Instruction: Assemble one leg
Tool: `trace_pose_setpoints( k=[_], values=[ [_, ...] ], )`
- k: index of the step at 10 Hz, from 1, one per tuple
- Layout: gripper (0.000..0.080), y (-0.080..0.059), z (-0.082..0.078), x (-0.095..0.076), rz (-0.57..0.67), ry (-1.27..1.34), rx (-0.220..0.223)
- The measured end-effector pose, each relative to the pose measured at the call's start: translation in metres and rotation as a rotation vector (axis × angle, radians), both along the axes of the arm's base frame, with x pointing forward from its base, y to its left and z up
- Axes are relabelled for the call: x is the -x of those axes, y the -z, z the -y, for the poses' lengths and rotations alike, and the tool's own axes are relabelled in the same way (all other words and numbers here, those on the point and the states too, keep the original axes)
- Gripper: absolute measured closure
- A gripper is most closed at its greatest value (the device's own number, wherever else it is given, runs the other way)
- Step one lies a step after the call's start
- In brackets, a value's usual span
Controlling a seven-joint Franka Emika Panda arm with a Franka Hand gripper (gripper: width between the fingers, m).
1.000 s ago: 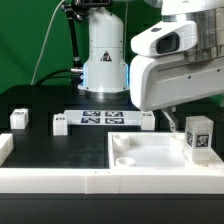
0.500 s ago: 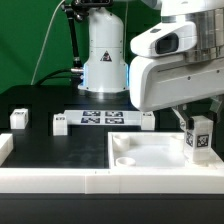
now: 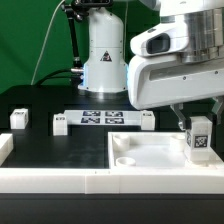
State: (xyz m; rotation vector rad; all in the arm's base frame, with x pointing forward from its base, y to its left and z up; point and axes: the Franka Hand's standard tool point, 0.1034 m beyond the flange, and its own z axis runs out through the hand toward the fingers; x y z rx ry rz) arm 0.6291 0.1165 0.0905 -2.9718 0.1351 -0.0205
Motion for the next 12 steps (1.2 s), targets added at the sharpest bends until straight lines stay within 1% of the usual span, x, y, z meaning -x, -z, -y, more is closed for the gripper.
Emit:
trace_pose_setpoints(
  k=[1,2,5,6,8,9,11,12],
  values=[
    [0.0504,0.0002,0.0005,-0.0002,-0.011,0.125,0.002],
    [0.0504,0.0002,0.0009,-0.0011,-0.017,0.198,0.004],
    [0.0504,0.0004,0.0061,-0.0038,-0.053,0.514,-0.008],
    [0.0504,0.0006,0.0068,-0.0037,-0.060,0.582,-0.011],
    [0.0504,0.0011,0.0059,-0.0005,-0.091,0.848,-0.017],
    [0.0504,0.0011,0.0045,0.0003,-0.100,0.906,-0.016],
    [0.0504,0.0016,0.0008,0.0029,-0.145,1.116,-0.021],
    [0.0504,0.0012,0.0006,0.0029,-0.155,1.127,-0.026]
  ],
)
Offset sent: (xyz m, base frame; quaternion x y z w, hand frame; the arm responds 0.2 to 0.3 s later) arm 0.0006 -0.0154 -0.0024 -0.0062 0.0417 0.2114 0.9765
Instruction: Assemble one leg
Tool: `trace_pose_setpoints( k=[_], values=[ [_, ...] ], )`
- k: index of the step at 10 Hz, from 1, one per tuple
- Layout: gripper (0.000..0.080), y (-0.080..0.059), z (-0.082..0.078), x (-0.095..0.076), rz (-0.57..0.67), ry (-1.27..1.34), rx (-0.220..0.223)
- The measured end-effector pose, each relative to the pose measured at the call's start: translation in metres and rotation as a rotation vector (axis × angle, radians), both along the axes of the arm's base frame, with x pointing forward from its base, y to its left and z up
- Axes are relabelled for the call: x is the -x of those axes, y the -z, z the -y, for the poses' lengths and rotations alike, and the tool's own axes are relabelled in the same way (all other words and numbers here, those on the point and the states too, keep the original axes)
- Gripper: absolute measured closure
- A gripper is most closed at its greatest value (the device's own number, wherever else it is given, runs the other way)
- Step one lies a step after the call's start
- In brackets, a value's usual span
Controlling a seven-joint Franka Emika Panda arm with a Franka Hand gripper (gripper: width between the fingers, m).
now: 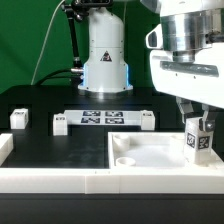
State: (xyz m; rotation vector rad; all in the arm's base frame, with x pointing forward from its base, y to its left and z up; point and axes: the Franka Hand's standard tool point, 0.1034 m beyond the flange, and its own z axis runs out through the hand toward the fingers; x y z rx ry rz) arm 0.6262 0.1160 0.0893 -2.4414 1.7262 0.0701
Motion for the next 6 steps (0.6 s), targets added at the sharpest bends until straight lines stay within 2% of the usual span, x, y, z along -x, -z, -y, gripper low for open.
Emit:
trace_pose_setpoints(
  k=[1,2,3,4,5,6],
  values=[
    [0.0504,0.0003,-0.0009,0.0005,-0.002,0.008,-0.006],
    [0.0349,0.0001,-0.0014,0.0010,0.004,-0.067,-0.003],
    [0.0349,-0.0003,-0.0024,0.0022,0.001,-0.133,-0.002],
    [0.0225,0.0004,-0.0043,0.0032,0.011,-0.215,0.002],
    [0.0225,0.0018,-0.0057,0.0050,0.023,-0.351,0.006],
    [0.0163,0.0032,-0.0054,0.0055,0.043,-0.489,0.010]
  ],
)
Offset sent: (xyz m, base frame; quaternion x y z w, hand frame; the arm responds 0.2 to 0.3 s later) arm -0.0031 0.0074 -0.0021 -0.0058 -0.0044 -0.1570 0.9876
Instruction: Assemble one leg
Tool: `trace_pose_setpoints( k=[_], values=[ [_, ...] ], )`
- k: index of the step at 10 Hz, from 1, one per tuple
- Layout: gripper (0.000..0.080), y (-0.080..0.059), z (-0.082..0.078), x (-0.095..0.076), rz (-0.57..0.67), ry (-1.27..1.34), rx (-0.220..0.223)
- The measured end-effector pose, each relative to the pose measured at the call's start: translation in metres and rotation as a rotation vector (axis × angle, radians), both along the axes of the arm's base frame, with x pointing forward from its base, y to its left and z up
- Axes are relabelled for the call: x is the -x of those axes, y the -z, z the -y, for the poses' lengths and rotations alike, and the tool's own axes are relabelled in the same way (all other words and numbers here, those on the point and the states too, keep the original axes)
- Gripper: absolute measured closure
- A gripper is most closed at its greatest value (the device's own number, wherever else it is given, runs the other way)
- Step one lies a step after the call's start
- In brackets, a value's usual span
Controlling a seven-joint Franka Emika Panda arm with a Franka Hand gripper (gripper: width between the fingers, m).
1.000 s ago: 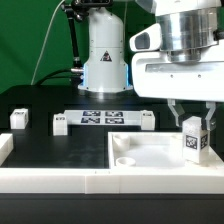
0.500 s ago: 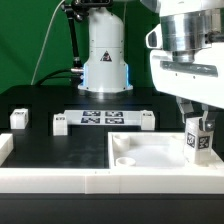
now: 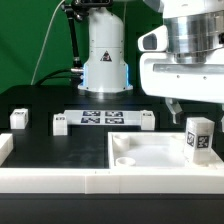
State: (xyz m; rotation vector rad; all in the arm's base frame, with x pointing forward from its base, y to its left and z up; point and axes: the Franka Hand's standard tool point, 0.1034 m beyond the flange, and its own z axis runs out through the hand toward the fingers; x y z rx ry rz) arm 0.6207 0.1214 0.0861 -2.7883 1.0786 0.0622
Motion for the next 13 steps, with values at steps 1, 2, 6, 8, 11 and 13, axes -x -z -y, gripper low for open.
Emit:
trace_pose_setpoints(
  k=[1,2,6,8,11,13],
  values=[
    [0.0154,0.002,0.000,0.001,0.014,-0.107,0.002],
    [0.0154,0.004,0.000,0.002,0.028,-0.222,0.010],
    [0.0150,0.004,-0.010,0.004,0.075,-0.664,0.087],
    [0.0150,0.005,-0.009,0.005,0.084,-0.766,0.083],
    [0.0409,0.005,-0.009,0.005,0.083,-0.758,0.083],
    [0.0489,0.006,-0.004,0.004,0.081,-0.753,0.088]
  ],
)
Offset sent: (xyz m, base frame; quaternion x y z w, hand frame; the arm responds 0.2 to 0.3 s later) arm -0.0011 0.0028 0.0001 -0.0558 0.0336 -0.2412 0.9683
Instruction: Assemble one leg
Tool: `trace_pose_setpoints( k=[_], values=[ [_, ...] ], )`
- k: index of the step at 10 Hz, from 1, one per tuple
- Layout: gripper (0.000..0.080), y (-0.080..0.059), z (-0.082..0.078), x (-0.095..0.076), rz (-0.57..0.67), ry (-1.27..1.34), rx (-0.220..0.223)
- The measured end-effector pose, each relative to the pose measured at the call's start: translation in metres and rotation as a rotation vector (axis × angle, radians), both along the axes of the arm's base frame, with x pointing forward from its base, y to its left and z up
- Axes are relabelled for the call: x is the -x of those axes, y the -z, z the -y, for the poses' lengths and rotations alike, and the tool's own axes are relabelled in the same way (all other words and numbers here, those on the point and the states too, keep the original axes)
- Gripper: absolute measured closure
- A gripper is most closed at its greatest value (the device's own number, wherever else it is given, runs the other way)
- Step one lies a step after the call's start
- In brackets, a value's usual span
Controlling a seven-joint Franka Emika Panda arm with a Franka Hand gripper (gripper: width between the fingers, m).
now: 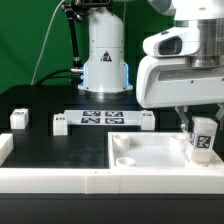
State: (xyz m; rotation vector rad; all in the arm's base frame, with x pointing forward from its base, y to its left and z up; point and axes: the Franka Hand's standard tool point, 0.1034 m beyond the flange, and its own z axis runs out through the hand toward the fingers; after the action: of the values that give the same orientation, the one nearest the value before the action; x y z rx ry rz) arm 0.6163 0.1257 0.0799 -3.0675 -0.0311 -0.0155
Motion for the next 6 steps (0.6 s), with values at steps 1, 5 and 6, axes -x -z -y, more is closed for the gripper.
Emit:
trace_pose_setpoints(
  k=[1,5,6],
  values=[
    [0.0489,0.0002,0.0007,0.0000,0.000,0.001,0.000],
    [0.0503,0.0013,0.0096,-0.0014,-0.014,0.178,-0.041],
    [0.0506,0.0021,0.0097,-0.0012,-0.017,0.289,-0.056]
  ],
)
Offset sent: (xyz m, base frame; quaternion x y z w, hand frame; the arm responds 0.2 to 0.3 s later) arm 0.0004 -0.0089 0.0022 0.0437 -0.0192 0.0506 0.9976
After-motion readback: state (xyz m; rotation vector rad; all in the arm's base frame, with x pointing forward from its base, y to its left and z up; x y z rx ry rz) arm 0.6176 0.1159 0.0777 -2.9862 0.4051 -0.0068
